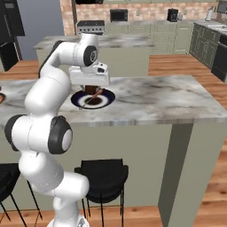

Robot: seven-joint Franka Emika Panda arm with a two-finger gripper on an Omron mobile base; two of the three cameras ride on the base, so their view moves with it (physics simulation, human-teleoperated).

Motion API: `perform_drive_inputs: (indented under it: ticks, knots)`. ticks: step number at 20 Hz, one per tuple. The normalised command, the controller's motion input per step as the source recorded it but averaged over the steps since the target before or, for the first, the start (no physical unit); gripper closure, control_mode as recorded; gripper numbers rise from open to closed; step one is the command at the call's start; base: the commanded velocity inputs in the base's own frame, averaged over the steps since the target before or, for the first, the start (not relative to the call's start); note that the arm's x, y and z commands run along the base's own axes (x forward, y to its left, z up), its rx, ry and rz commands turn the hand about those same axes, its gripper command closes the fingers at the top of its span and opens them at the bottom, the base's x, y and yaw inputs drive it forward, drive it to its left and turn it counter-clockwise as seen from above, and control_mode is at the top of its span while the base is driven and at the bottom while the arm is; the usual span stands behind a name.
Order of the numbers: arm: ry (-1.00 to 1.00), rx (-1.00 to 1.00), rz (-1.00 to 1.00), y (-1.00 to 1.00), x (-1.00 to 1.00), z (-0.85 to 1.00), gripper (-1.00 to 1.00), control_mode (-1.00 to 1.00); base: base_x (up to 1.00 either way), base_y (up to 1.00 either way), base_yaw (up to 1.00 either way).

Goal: Pick up the pear and orange from the fridge and place one fruit on each plate on the dining counter.

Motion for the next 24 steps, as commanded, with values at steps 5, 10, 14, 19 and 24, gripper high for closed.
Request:
perform_drive_inputs:
  ticks: [5, 10, 14, 19, 24]
  knots:
    - [0.0, 0.0, 0.0, -0.03, 0.1, -0.27, 1.0, -1.0, 0.0, 0.0, 0.0]
    - [0.0, 0.0, 0.0, -0.1, 0.12, -0.2, 1.0, -1.0, 0.0, 0.0, 0.0]
    - [0.0, 0.0, 0.0, -0.07, 0.03, -0.25, 1.0, -1.0, 0.0, 0.0, 0.0]
    - [0.0, 0.0, 0.0, -0.05, 0.15, -0.22, 1.0, -1.0, 0.0, 0.0, 0.0]
    - [0.0, 0.0, 0.0, -0.08, 0.19, -0.17, 1.0, -1.0, 0.0, 0.0, 0.0]
